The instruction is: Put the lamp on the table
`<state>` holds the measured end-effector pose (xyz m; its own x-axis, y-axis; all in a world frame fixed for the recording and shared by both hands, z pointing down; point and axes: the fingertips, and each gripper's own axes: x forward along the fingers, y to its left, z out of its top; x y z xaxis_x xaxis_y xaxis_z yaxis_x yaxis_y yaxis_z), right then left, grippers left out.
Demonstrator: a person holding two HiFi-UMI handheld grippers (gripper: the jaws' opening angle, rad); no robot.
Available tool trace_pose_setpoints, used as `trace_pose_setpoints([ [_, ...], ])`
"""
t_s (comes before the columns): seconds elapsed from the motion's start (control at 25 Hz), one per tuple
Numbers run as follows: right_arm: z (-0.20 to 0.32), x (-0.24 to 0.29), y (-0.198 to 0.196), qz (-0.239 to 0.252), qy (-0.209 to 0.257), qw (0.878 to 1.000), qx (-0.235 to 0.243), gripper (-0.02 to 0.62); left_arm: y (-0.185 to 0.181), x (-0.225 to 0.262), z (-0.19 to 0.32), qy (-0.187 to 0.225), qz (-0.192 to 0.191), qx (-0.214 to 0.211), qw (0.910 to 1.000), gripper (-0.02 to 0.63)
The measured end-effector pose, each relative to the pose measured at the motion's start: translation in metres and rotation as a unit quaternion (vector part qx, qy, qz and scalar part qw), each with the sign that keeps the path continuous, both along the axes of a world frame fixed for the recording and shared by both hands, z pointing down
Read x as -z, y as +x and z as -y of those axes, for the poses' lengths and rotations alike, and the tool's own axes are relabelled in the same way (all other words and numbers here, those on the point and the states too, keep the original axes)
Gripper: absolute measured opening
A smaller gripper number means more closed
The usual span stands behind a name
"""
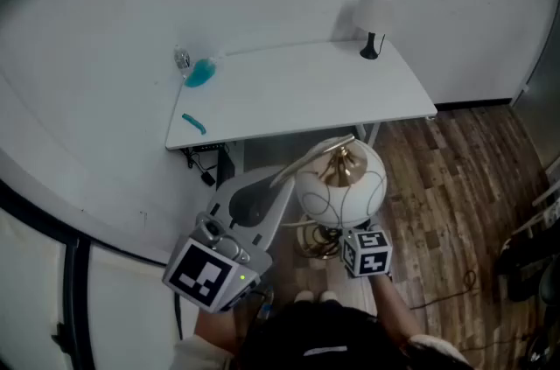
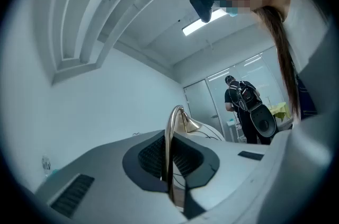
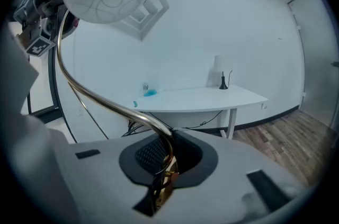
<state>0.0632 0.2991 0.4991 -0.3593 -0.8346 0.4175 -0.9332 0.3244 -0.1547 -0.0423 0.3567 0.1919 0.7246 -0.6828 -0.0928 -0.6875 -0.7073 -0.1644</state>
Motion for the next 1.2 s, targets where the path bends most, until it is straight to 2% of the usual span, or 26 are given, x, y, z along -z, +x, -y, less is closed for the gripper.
trace_pose_setpoints([
  [0.6,0.005,0.002,0.015,0.0,0.015,1.0,0.011,0.017,0.02,0.003,0.005,0.007,-0.006,-0.002,1.0,0.012],
  [1.2,0.038,0.017,0.045,0.01,0.02,0.999,0.041,0.016,0.056,0.02,0.039,0.002,-0.01,0.033,0.9994,0.012],
])
